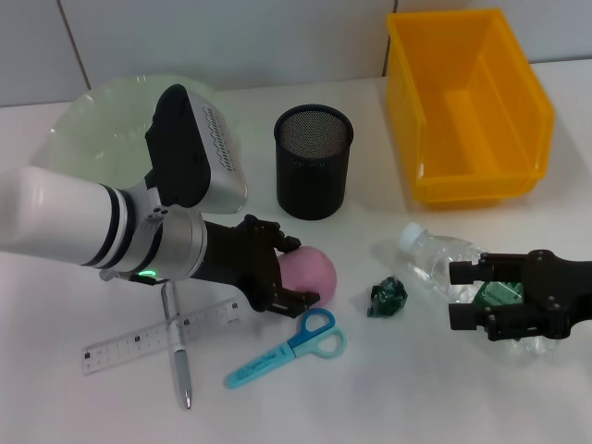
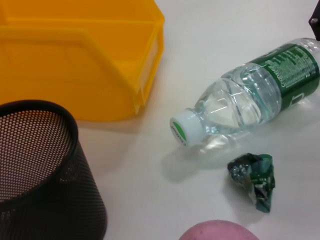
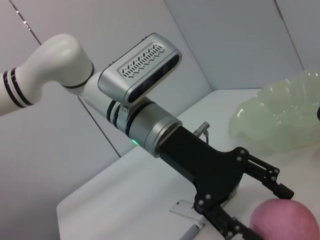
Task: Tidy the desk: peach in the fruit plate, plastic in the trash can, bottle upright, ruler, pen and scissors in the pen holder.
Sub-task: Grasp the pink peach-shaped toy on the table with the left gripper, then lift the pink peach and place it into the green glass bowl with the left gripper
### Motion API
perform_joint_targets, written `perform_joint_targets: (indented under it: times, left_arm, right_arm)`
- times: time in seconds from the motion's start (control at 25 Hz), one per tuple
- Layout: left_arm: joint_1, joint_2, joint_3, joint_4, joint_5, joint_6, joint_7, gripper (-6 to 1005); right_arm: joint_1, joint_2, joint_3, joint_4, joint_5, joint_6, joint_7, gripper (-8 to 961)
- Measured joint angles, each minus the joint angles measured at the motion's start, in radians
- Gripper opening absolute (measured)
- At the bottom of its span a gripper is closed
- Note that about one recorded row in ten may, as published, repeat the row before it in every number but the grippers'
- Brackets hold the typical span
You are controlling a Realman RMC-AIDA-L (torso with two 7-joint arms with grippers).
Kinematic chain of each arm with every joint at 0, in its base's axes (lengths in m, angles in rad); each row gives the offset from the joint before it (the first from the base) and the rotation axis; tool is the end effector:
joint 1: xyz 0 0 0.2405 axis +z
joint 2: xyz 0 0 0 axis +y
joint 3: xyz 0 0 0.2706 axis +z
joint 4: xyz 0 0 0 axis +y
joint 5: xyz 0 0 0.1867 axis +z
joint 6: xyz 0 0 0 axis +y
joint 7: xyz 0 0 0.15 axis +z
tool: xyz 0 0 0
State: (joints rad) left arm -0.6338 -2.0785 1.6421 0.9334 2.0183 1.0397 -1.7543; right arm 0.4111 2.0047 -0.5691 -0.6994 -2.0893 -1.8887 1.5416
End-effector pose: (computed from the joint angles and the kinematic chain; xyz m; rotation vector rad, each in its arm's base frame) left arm -0.1817 0.3433 -0.1016 -2.9486 -0.1090 0.0462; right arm 0.2884 0.2606 0.0296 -2.8082 0.9281 0.8049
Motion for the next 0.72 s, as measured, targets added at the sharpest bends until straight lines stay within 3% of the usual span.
perform_joint_targets:
  times: [0.28,0.52,0.72]
  left_arm:
    - [0.008,0.0,0.016,0.004,0.0,-0.041,-0.012,651]
    - [0.011,0.0,0.013,0.01,0.0,-0.037,-0.032,409]
    - [0.045,0.01,-0.064,0.088,-0.006,0.037,-0.067,330]
  right_arm:
    - [0.0,0.0,0.003,0.0,0.0,-0.004,0.0,815]
    - [0.0,-0.001,0.003,0.0,0.0,-0.006,0.0,815]
    - [0.0,-0.001,0.003,0.0,0.0,-0.006,0.0,815]
